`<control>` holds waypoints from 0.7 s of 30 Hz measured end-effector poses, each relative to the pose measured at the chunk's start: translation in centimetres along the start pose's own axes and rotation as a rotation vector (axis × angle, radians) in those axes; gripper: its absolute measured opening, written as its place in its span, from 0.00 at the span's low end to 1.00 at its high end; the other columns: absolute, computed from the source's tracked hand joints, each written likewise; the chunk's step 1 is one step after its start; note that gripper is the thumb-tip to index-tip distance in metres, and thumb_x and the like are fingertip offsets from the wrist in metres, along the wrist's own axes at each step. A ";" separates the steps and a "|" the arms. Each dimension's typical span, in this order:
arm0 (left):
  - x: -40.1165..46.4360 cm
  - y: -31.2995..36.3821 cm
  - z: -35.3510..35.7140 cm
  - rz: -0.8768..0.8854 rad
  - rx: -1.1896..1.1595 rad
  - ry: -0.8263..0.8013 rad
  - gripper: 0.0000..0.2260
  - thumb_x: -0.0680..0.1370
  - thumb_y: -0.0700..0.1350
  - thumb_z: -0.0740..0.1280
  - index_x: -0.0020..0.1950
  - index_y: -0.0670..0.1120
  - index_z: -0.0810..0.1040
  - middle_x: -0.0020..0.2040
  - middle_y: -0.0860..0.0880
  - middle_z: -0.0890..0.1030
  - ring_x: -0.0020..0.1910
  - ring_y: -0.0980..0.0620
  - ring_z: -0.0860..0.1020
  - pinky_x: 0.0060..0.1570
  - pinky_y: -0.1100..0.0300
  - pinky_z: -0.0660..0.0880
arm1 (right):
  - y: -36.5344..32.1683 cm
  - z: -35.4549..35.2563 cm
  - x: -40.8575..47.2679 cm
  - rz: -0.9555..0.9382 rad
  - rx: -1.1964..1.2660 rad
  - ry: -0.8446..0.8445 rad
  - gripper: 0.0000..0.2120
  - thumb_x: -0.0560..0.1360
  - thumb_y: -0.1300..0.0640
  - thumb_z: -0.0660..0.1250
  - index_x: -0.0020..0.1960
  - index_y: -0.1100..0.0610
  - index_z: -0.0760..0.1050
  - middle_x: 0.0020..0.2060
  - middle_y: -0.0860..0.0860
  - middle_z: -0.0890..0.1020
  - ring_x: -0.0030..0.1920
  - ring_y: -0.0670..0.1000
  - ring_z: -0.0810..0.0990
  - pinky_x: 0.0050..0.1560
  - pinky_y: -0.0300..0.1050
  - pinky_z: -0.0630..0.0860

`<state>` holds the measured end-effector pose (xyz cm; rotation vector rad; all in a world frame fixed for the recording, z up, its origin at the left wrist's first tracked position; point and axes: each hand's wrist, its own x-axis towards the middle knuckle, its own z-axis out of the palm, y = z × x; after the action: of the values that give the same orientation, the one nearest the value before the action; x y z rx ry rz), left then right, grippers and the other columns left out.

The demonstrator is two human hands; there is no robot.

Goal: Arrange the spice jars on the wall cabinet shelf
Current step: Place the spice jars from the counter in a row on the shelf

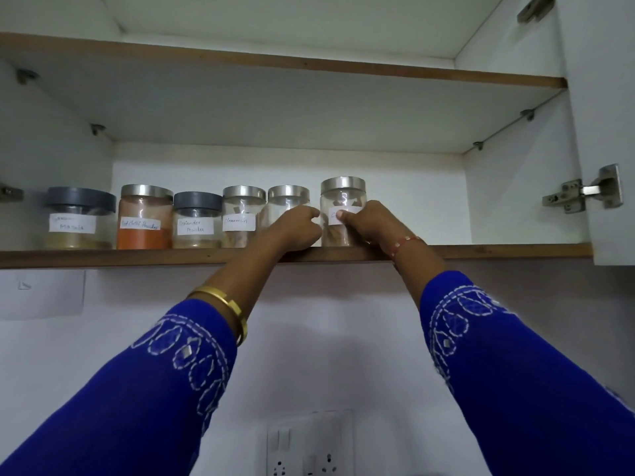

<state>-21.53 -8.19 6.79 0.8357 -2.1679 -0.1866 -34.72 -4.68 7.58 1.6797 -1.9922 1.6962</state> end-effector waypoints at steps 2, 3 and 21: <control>0.5 -0.8 0.4 -0.020 0.067 0.038 0.22 0.79 0.41 0.56 0.74 0.43 0.61 0.74 0.43 0.62 0.73 0.46 0.62 0.69 0.57 0.59 | 0.4 0.2 0.7 0.009 -0.030 -0.004 0.26 0.77 0.51 0.64 0.69 0.64 0.67 0.65 0.60 0.74 0.65 0.59 0.73 0.58 0.47 0.70; 0.8 -1.0 0.5 -0.016 0.082 0.046 0.22 0.79 0.41 0.56 0.74 0.43 0.60 0.75 0.43 0.62 0.73 0.46 0.61 0.69 0.57 0.59 | 0.5 0.3 1.1 0.010 -0.053 -0.002 0.25 0.77 0.51 0.64 0.69 0.64 0.67 0.65 0.60 0.74 0.65 0.59 0.73 0.61 0.48 0.70; 1.0 -0.1 0.6 -0.126 0.255 -0.071 0.20 0.80 0.42 0.53 0.72 0.38 0.62 0.74 0.41 0.63 0.72 0.45 0.62 0.69 0.56 0.60 | 0.5 1.1 2.5 0.004 -0.472 -0.129 0.18 0.80 0.59 0.58 0.67 0.66 0.68 0.66 0.61 0.73 0.65 0.59 0.73 0.60 0.46 0.69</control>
<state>-22.40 -8.94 6.91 1.1258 -2.2364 -0.0011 -35.44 -7.25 8.31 1.6369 -2.2200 1.0198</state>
